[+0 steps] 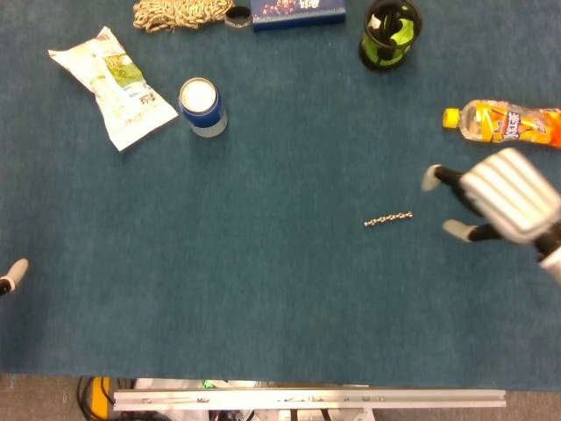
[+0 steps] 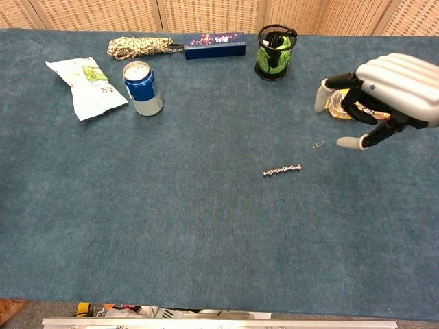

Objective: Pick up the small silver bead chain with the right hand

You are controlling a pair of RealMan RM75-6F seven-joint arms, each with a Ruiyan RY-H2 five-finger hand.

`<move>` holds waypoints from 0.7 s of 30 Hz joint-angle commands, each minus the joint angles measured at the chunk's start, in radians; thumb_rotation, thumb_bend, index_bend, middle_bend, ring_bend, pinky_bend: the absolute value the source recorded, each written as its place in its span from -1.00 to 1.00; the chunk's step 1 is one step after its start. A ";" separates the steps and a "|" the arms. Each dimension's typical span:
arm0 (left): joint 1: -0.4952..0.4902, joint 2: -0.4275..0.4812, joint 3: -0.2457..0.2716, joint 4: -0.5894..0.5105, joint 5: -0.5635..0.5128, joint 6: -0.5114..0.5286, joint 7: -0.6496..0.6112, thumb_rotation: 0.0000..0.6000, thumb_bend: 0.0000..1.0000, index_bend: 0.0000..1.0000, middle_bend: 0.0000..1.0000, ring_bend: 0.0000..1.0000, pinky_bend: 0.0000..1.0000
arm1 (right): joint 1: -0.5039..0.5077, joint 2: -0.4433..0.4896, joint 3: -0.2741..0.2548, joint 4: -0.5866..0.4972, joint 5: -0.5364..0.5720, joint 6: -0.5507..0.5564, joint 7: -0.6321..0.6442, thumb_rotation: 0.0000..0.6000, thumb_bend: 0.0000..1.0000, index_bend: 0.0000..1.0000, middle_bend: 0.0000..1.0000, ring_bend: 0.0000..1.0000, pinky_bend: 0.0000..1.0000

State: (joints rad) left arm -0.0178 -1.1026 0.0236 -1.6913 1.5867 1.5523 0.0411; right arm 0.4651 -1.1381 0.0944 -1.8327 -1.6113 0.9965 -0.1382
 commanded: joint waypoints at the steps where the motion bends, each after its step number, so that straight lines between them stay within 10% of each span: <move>1: 0.000 0.001 0.002 0.001 0.001 -0.003 -0.002 1.00 -0.65 -0.96 -0.92 -0.94 -1.00 | 0.039 -0.056 0.005 0.024 0.047 -0.051 -0.050 1.00 -0.70 -0.16 0.85 0.89 0.96; 21: 0.005 0.005 0.008 0.002 0.002 -0.009 -0.009 1.00 -0.65 -0.96 -0.92 -0.94 -1.00 | 0.170 -0.267 -0.011 0.170 0.286 -0.219 -0.232 1.00 -0.62 -0.03 0.95 1.00 1.00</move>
State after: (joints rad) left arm -0.0130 -1.0973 0.0316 -1.6889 1.5891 1.5434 0.0324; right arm 0.6281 -1.3976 0.0859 -1.6705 -1.3331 0.7834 -0.3633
